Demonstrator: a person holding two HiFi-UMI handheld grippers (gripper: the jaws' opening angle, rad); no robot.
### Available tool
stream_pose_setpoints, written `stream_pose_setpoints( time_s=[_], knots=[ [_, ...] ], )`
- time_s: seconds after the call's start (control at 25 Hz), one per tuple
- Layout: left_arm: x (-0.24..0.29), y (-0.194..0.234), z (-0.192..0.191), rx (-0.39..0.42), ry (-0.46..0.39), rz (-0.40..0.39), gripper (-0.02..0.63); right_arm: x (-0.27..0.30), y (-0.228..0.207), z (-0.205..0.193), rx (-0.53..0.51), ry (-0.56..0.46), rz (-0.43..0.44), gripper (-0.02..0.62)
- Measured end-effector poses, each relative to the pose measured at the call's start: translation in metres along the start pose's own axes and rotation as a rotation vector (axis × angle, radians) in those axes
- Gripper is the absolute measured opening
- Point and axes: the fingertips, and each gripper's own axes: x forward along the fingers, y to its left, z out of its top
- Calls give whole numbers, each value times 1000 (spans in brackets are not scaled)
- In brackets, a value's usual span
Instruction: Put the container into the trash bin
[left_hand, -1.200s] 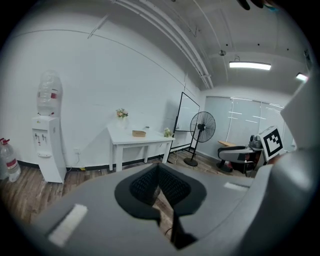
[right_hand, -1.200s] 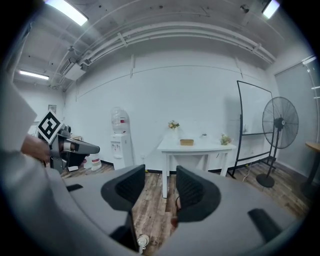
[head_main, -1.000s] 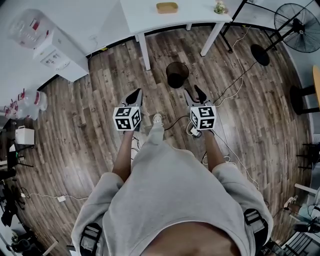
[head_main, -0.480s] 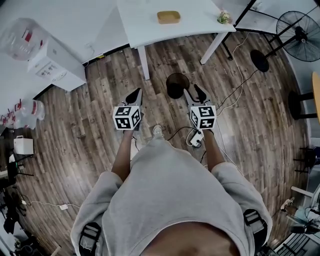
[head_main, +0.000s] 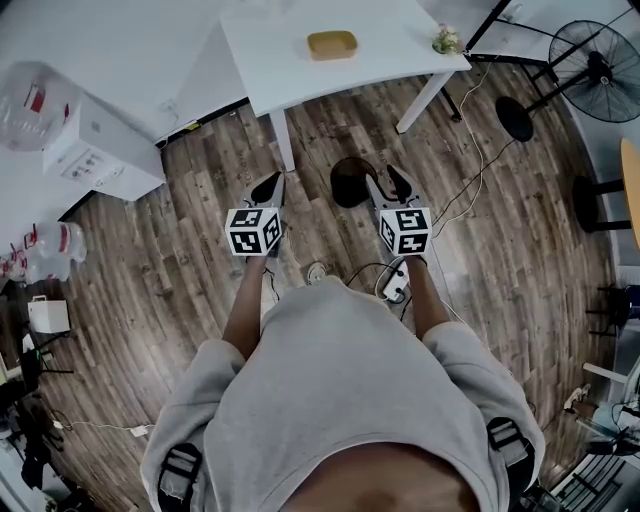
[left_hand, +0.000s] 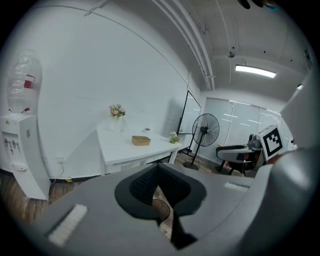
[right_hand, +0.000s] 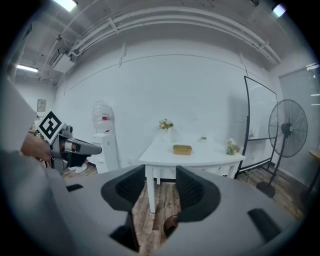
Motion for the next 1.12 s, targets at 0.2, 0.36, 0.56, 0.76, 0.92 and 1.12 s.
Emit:
stream_pose_setpoints(
  time_s=[0.2, 0.36, 0.56, 0.76, 0.92, 1.12],
  knots=[
    [20, 9, 8, 5, 8, -22, 9, 16, -5, 3, 1, 7, -15, 177],
    [28, 10, 9, 8, 14, -37, 9, 21, -10, 2, 5, 15, -28, 176],
    [33, 12, 8, 7, 27, -50, 9, 21, -10, 0, 9, 24, -37, 176],
    [42, 6, 6, 8, 36, -59, 9, 21, -18, -7, 14, 40, -41, 178],
    [47, 8, 4, 4, 45, -56, 9, 27, -21, -9, 16, 47, -33, 177],
    [63, 13, 10, 3, 37, -49, 9, 44, -29, -10, 12, 49, -18, 176]
  ],
)
